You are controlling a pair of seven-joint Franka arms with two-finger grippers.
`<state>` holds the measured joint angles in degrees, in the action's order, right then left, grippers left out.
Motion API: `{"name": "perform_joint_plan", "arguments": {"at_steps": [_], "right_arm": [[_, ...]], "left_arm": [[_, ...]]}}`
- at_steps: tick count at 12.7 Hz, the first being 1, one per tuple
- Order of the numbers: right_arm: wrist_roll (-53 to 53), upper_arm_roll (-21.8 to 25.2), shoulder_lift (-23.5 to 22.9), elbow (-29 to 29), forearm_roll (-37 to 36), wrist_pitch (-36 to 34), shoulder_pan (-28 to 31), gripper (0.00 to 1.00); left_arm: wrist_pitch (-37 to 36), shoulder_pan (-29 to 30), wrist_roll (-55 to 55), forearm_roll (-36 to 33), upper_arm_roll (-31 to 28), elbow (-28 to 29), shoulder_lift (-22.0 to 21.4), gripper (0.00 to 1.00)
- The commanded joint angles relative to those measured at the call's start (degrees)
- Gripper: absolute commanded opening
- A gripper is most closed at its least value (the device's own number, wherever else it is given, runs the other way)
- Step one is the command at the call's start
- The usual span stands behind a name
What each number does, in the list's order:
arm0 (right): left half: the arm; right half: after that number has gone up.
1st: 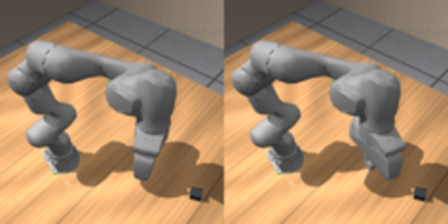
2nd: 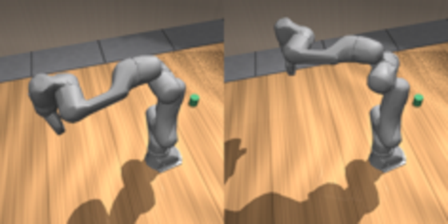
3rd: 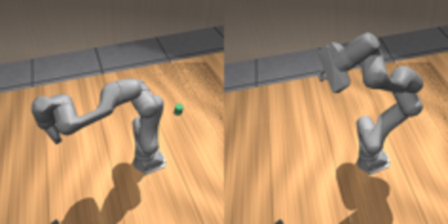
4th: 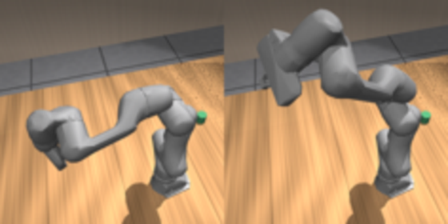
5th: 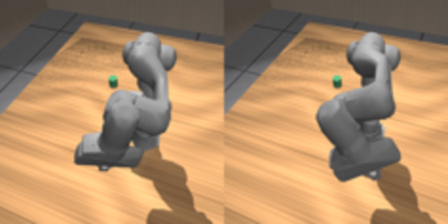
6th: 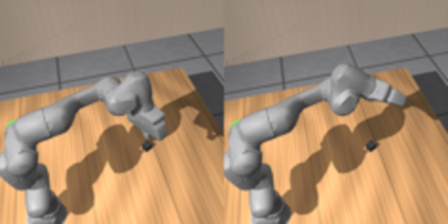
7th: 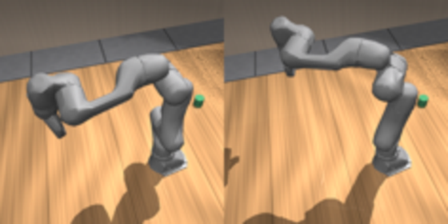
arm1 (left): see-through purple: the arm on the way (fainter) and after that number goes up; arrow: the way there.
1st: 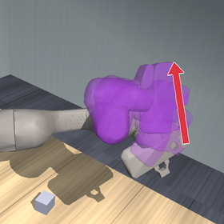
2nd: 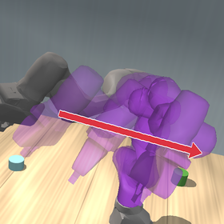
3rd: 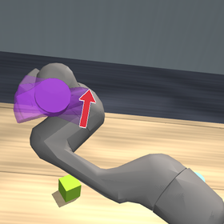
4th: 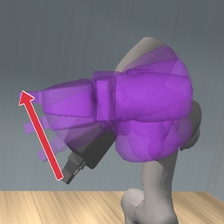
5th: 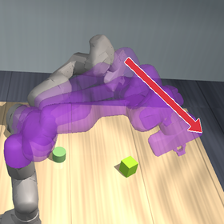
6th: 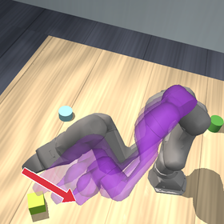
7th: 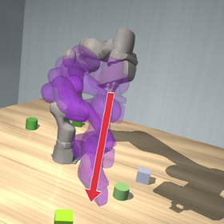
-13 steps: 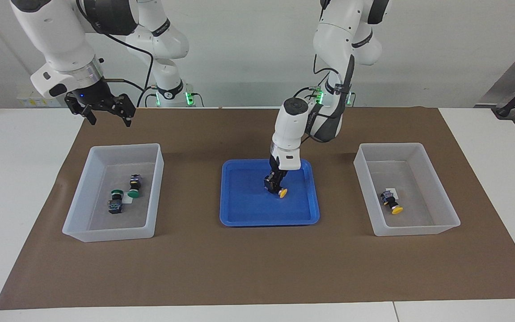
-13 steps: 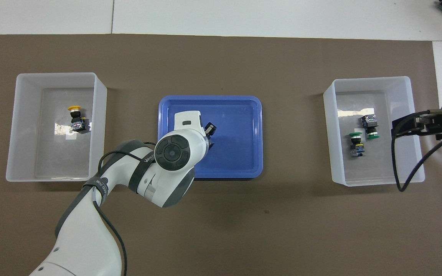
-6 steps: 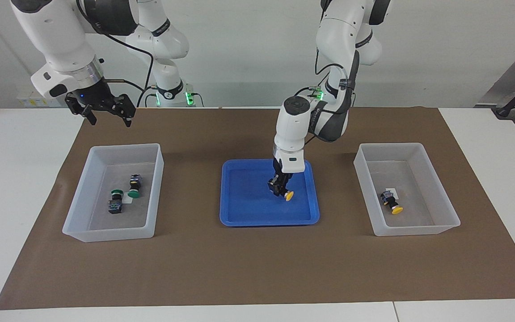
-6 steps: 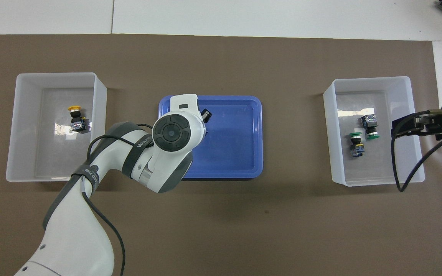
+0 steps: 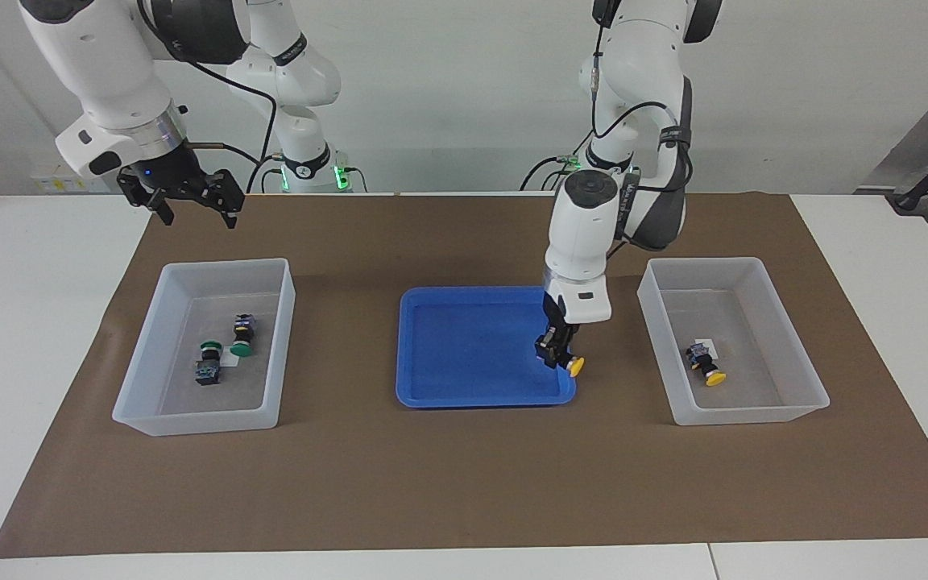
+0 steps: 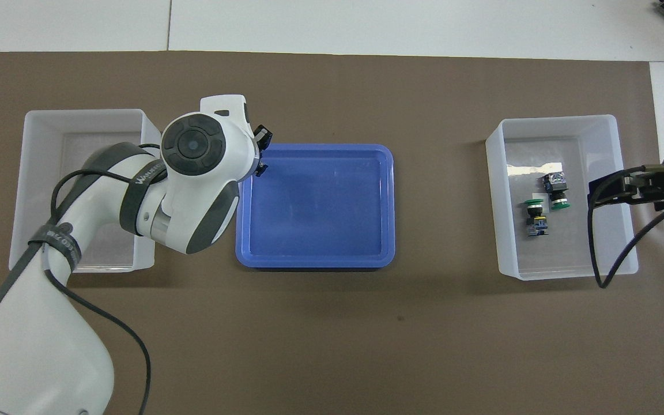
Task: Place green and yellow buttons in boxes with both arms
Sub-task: 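Carry the yellow button with the left gripper over the left box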
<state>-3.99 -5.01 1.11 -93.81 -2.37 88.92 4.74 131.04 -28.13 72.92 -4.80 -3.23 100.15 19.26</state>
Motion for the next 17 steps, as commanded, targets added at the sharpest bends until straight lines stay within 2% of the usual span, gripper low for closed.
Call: {"name": "perform_joint_plan", "arguments": {"at_steps": [1, 6, 10, 14, 17], "right_arm": [[-0.32, -0.35, 1.35, -1.46, 1.06, 0.20, 0.45, 1.00], [-0.32, -0.35, 1.35, -1.46, 1.06, 0.20, 0.54, 1.00], [-0.32, -0.35, 1.35, -1.46, 1.06, 0.20, 0.54, 1.00], [-0.32, -0.35, 1.35, -1.46, 1.06, 0.20, 0.54, 1.00], [-0.32, -0.35, 1.35, -1.46, 1.06, 0.20, 0.45, 1.00]], "left_arm": [[-4.47, 3.95, -8.11, -0.12, 0.86, 0.22, -2.55, 0.00], [-9.30, 13.16, -29.98, 3.21, 0.95, 0.22, -5.01, 0.00], [-13.79, 21.00, -49.67, 7.08, 0.42, -3.64, -5.28, 0.00], [-12.57, 27.06, -64.36, 7.53, 0.24, -2.51, -5.37, 0.00], [-8.19, 29.62, -71.85, 7.53, 0.16, 1.61, -5.72, 0.00]]}}
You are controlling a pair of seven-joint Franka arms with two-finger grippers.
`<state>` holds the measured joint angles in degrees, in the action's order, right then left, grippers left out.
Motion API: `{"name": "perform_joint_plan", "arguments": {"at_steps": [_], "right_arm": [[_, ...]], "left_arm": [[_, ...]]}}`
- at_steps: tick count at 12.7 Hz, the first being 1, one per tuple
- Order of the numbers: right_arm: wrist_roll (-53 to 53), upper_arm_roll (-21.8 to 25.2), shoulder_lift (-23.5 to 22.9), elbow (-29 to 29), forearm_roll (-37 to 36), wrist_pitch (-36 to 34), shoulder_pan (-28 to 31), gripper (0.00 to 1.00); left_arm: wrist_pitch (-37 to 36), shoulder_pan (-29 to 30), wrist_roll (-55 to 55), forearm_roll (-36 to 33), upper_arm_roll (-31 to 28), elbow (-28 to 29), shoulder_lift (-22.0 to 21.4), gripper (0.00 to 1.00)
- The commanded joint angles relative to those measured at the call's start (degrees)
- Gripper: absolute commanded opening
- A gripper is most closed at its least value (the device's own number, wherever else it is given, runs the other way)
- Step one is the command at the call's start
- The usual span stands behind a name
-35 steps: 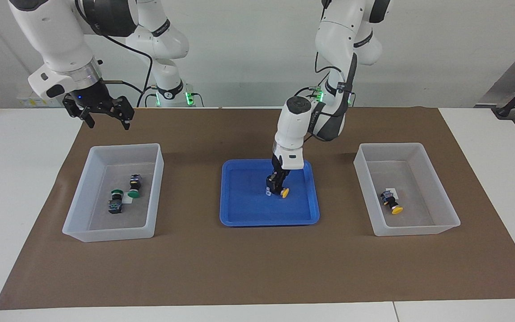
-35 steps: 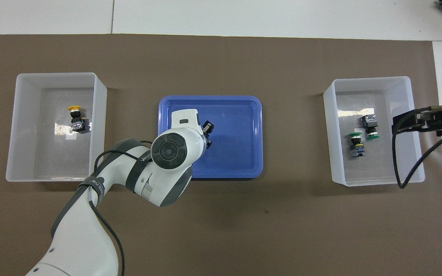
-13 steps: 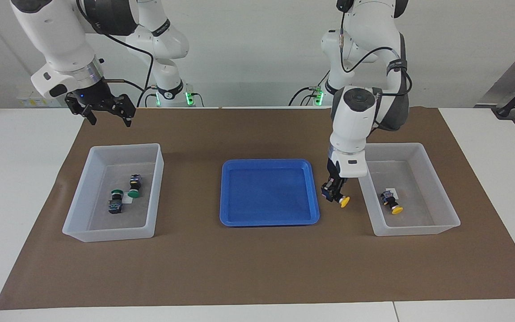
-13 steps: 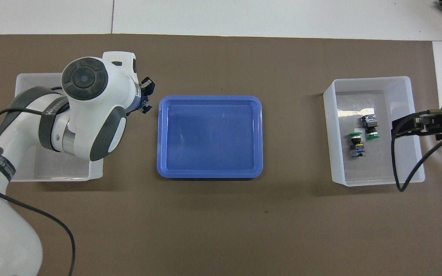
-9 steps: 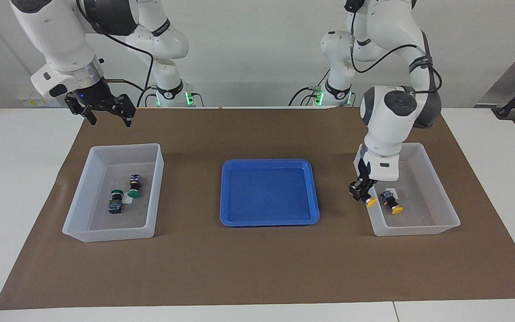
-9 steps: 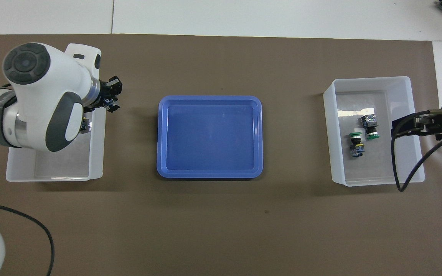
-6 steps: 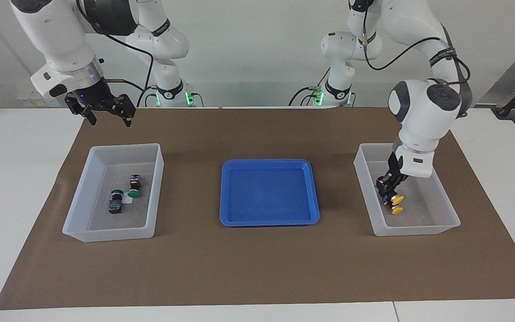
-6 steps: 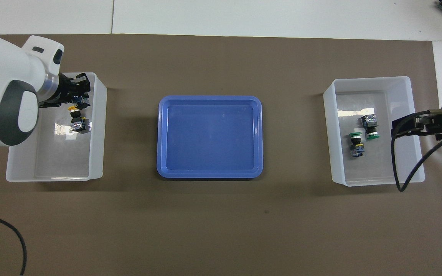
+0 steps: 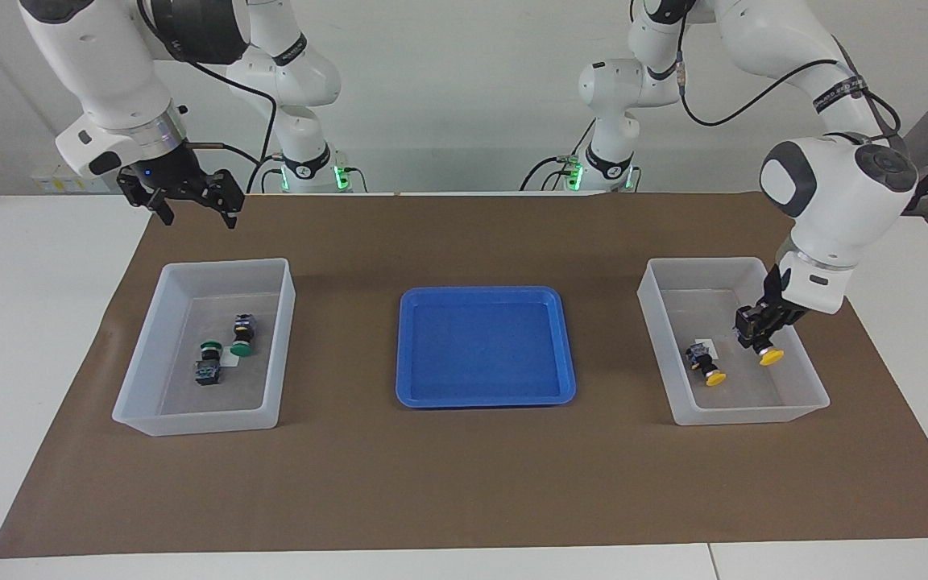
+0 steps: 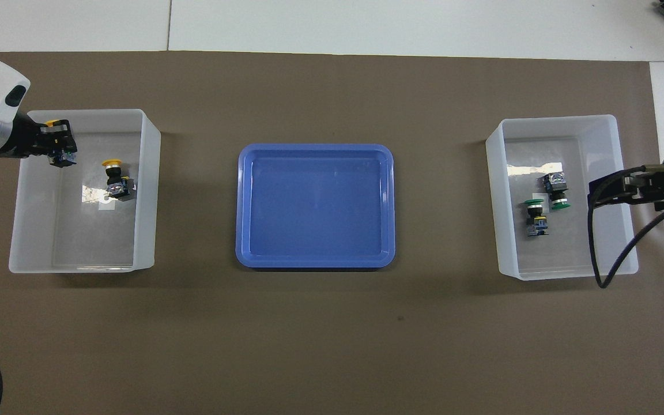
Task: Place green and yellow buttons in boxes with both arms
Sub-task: 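Carry the yellow button with the left gripper over the left box, then lower the yellow button beside the other one and open the left gripper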
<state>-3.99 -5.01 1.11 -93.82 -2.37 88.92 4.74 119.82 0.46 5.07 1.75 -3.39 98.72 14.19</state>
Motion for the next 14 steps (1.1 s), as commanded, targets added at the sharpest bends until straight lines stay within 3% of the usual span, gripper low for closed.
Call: {"name": "perform_joint_plan", "arguments": {"at_steps": [1, 6, 10, 12, 14], "right_arm": [[-0.32, -0.35, 1.35, -1.45, 1.06, 0.20, 0.53, 1.00], [-0.32, -0.35, 1.35, -1.45, 1.06, 0.20, 0.54, 1.00], [-0.32, -0.35, 1.35, -1.45, 1.06, 0.20, 0.45, 1.00], [-0.32, -0.35, 1.44, -1.45, 1.06, 0.20, 0.45, 1.00], [-0.32, -0.35, 1.44, -1.37, 1.06, 0.29, 0.54, 1.00]], "left_arm": [[4.79, 1.56, -5.41, 0.98, 0.32, 4.62, -0.66, 0.00], [17.18, 3.23, -12.19, 0.89, 0.23, 16.83, -2.67, 0.00], [21.86, 3.23, -12.37, 0.89, 0.23, 20.72, -2.59, 0.00], [21.60, 3.23, -12.46, 0.80, 0.23, 20.55, -2.59, 0.37], [20.55, 3.23, -12.72, 0.19, 0.23, 19.32, -2.41, 0.45]]}}
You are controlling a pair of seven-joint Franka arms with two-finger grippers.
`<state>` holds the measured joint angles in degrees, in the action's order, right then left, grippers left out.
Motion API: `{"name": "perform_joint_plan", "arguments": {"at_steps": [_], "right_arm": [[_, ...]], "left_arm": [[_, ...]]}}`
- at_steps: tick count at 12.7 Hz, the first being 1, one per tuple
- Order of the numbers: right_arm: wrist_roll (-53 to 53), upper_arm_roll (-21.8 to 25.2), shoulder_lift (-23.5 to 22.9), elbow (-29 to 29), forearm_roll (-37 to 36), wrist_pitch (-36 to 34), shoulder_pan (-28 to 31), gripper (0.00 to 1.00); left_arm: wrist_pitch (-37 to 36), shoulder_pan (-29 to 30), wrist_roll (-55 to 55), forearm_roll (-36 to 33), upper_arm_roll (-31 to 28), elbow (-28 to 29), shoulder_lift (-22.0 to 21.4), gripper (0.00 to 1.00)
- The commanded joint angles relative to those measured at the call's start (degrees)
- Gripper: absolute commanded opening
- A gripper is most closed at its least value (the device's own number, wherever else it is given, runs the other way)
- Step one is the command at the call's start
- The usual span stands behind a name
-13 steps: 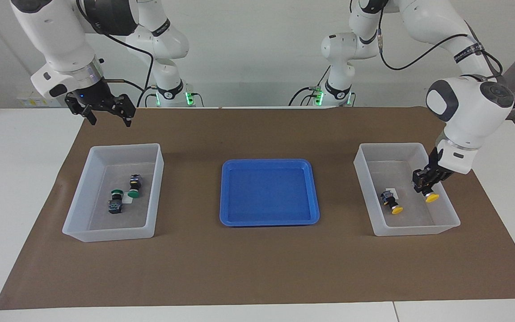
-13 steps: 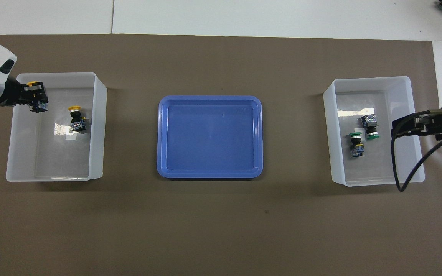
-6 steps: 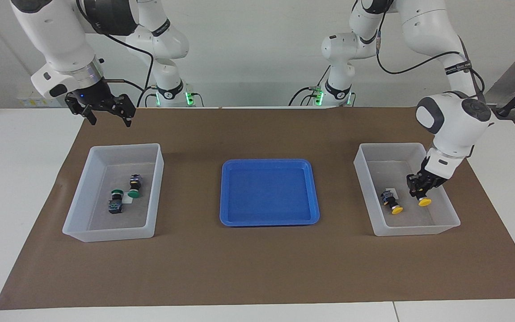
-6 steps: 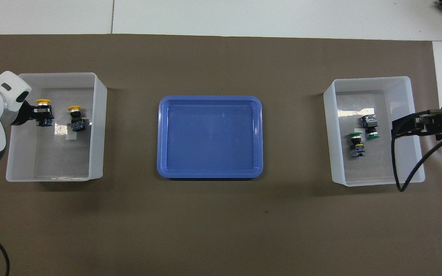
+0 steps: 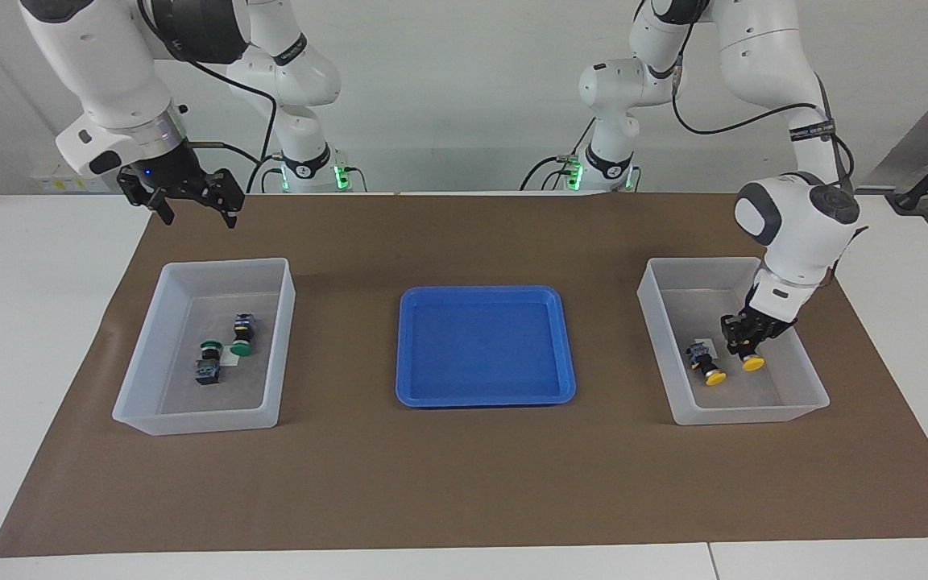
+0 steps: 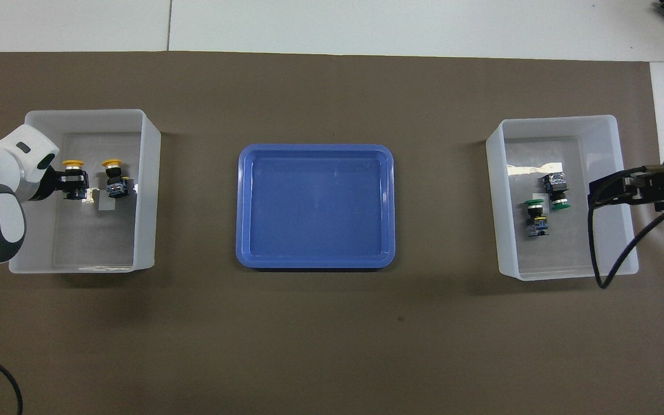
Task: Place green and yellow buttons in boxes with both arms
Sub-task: 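Lower the yellow button beside the other one and open the left gripper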
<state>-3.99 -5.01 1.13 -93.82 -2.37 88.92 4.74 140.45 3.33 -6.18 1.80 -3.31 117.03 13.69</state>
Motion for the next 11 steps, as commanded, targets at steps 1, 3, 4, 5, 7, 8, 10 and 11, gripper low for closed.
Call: {"name": "perform_joint_plan", "arguments": {"at_steps": [1, 3, 4, 5, 7, 8, 10, 11], "right_arm": [[-0.32, -0.35, 1.42, -1.37, 1.06, 0.28, 0.53, 1.00], [-0.32, -0.35, 1.33, -1.37, 1.06, 0.28, 0.45, 1.00], [-0.32, -0.35, 1.33, -1.37, 1.06, 0.28, 0.45, 1.00], [-0.32, -0.26, 1.33, -1.37, 1.06, 0.28, 0.45, 1.00], [-0.32, -0.26, 1.33, -1.37, 1.06, 0.28, 0.45, 1.00], [-0.32, -0.26, 1.33, -1.37, 1.06, 0.28, 0.45, 1.00], [-0.32, -0.35, 1.42, -1.37, 1.06, 0.28, 0.53, 1.00], [-0.32, -0.26, 1.33, -1.37, 1.06, 0.28, 0.53, 1.00]], "left_arm": [[-1.48, 0.28, -2.16, 0.13, 0.15, -0.04, -1.74, 0.45], [-6.21, 0.19, -2.26, 0.13, 0.15, -3.46, -1.74, 0.48], [-8.59, 0.19, -2.26, 0.13, 0.15, -5.31, -1.74, 0.49], [-10.70, 0.19, -2.26, 0.13, 0.15, -6.54, -1.82, 0.54], [-13.61, 0.19, -2.26, 0.05, 0.15, -8.04, -2.17, 0.57], [-15.80, 0.19, -2.26, 0.05, 0.15, -9.18, -2.44, 0.55], [-22.98, 0.19, -2.17, 0.05, 0.23, -13.82, -2.88, 0.52], [-27.38, 0.19, -2.08, 0.05, 0.23, -16.90, -2.79, 0.50]]}}
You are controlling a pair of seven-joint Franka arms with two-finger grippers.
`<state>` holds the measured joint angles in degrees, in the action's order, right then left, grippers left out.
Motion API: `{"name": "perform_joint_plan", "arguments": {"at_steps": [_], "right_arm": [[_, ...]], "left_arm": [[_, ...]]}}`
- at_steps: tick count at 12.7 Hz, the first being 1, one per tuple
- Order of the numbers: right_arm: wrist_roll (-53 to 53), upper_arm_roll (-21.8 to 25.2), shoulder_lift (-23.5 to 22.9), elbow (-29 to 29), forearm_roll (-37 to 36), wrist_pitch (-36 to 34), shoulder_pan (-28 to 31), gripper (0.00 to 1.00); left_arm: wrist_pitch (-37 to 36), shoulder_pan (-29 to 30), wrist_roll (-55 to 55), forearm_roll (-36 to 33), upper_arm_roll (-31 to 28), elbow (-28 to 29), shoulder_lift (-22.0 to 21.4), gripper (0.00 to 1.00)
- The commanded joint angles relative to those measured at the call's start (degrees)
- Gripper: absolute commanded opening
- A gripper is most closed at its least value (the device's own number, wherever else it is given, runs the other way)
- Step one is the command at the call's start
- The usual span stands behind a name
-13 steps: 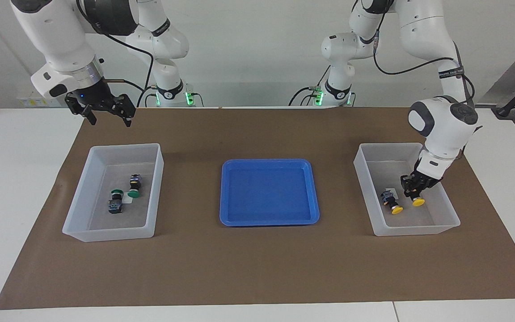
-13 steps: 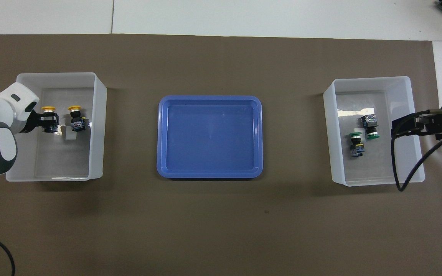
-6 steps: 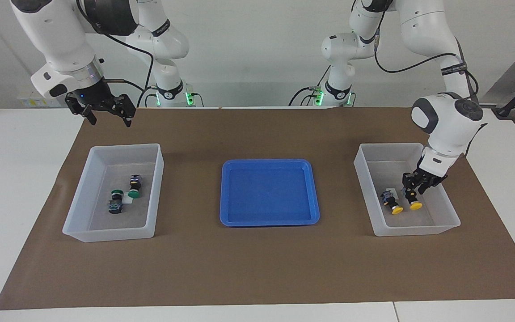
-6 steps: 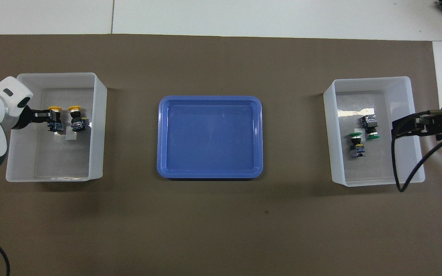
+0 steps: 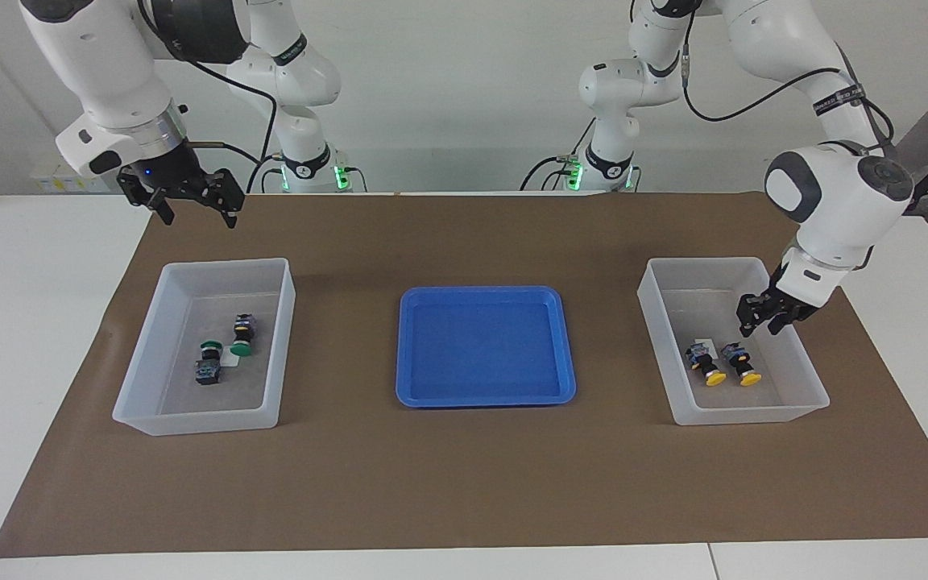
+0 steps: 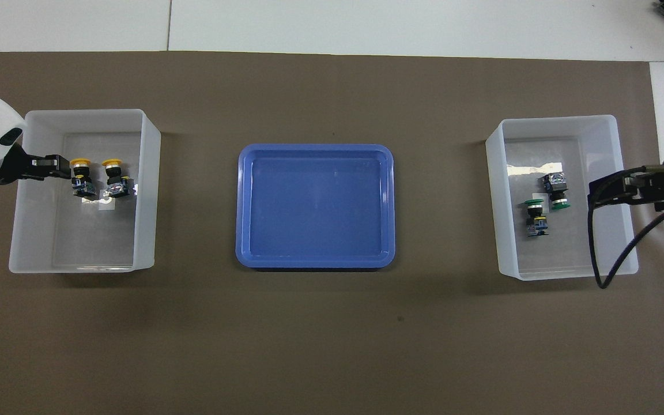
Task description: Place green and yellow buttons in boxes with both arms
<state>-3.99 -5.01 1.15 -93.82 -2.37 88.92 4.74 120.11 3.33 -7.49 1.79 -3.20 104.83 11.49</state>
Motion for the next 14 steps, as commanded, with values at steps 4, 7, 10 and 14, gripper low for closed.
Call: {"name": "perform_joint_plan", "arguments": {"at_steps": [4, 7, 10, 14], "right_arm": [[-0.32, -0.35, 1.31, -1.37, 1.06, 0.28, 0.53, 1.00], [-0.32, -0.35, 1.31, -1.37, 1.06, 0.28, 0.53, 1.00], [-0.32, -0.35, 1.40, -1.37, 1.06, 0.37, 0.45, 1.00], [-0.32, -0.26, 1.40, -1.37, 1.06, 0.28, 0.53, 1.00]], "left_arm": [[-21.03, -0.51, 0.19, 0.14, 0.12, -14.55, -0.50, 0.50], [-26.14, -0.95, 2.55, -0.04, 0.73, -16.23, -1.73, 0.50], [-29.74, -1.83, 3.88, -0.04, 0.82, -16.76, -4.44, 0.51], [-36.06, -2.27, 3.79, -0.21, 0.82, -18.77, -6.74, 0.51]]}}
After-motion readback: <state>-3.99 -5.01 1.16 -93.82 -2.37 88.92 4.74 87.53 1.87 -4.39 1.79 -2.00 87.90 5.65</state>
